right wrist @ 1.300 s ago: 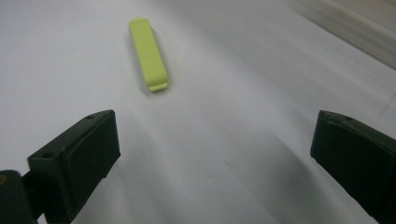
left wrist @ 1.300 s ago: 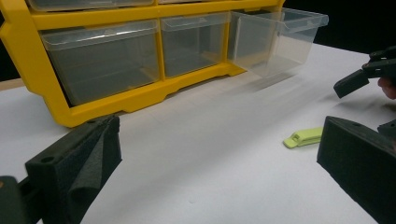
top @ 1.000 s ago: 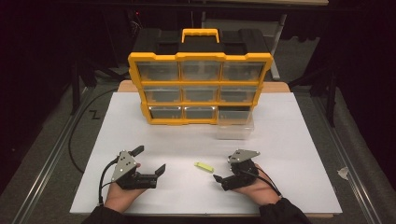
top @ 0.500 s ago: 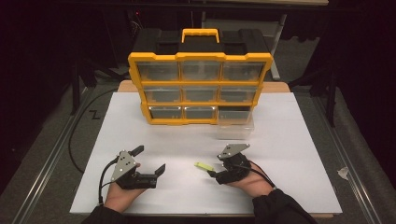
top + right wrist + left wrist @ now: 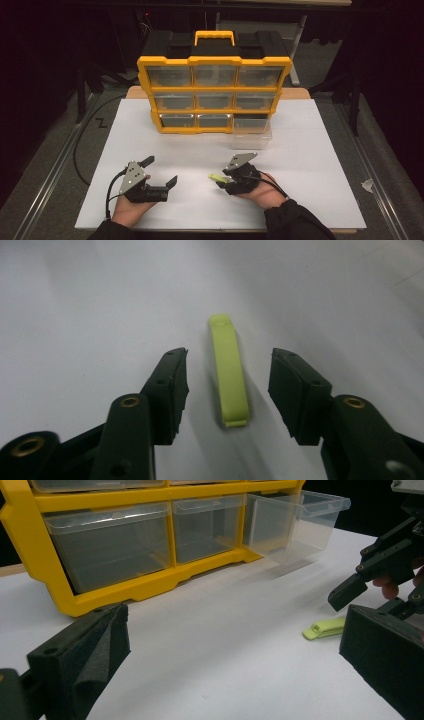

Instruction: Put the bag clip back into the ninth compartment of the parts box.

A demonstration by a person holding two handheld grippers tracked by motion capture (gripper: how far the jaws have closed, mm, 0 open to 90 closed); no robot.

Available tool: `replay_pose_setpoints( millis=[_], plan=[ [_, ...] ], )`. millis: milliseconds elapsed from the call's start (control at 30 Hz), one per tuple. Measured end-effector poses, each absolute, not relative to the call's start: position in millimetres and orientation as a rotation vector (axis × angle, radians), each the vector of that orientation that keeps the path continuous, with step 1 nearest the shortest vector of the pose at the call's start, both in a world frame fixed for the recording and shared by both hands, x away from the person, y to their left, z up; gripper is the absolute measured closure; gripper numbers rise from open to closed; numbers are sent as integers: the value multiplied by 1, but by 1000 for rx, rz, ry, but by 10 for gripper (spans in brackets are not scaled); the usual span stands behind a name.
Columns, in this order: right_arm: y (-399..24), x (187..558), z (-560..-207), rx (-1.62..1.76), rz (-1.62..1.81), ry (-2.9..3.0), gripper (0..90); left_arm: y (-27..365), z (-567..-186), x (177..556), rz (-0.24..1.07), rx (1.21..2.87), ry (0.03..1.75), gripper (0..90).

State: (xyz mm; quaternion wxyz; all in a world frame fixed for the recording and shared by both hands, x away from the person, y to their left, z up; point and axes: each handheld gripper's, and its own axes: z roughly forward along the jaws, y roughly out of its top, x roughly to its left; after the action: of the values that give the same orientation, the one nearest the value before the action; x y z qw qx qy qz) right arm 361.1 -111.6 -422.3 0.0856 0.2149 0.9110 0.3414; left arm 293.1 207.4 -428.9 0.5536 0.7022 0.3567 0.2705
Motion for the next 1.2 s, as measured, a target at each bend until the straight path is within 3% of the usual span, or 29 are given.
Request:
replay_pose_setpoints(
  millis=[267,1200],
  plan=[
    [-109,366,-424,623,992,2751,616,208,-429,293,639,1660,843,2],
    [-103,372,-424,554,931,2792,738,209,-428,293,640,1654,844,2]
  ],
)
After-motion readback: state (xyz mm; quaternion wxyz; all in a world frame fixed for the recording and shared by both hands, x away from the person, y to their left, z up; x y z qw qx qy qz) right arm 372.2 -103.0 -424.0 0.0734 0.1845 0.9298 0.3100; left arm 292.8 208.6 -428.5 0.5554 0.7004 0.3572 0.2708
